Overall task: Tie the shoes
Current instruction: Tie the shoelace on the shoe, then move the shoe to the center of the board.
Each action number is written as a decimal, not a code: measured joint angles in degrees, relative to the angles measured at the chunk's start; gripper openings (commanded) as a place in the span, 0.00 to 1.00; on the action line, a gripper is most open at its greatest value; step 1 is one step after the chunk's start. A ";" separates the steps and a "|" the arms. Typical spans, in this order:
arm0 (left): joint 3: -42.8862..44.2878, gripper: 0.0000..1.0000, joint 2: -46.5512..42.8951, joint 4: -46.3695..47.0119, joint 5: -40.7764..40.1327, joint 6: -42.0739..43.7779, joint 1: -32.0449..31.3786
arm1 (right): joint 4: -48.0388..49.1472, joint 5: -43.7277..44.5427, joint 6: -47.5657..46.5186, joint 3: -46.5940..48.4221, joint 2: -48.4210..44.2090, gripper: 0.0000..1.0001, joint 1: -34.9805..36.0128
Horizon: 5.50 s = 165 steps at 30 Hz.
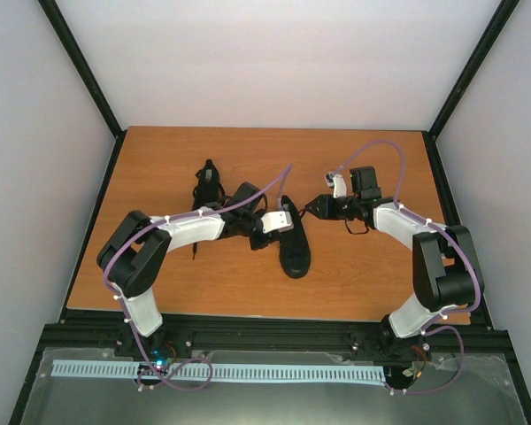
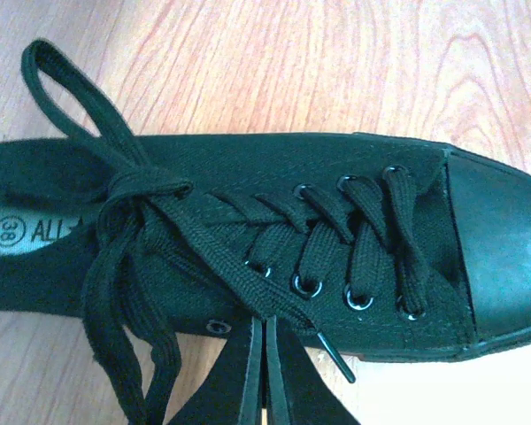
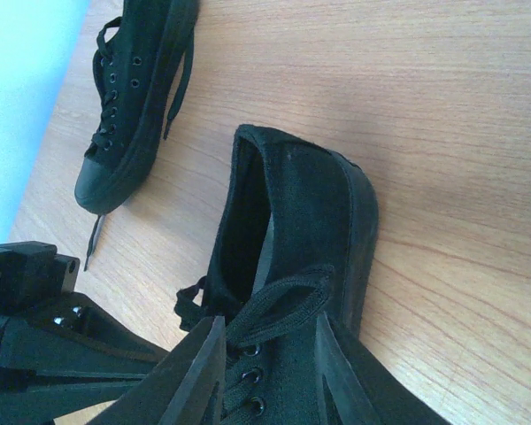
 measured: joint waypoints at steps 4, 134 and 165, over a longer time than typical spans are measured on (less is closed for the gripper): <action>0.00 0.01 -0.07 -0.44 -1.29 -0.09 0.00 | 0.00 -0.02 -0.02 0.00 0.00 0.30 0.00; -0.63 0.27 5.07 15.13 -4.59 -2.67 -0.90 | -0.87 -0.07 3.23 -0.85 -1.51 0.13 4.09; -3.56 0.90 -21.03 -16.59 -21.88 5.77 7.56 | -14.49 34.18 0.46 20.57 6.47 0.98 18.91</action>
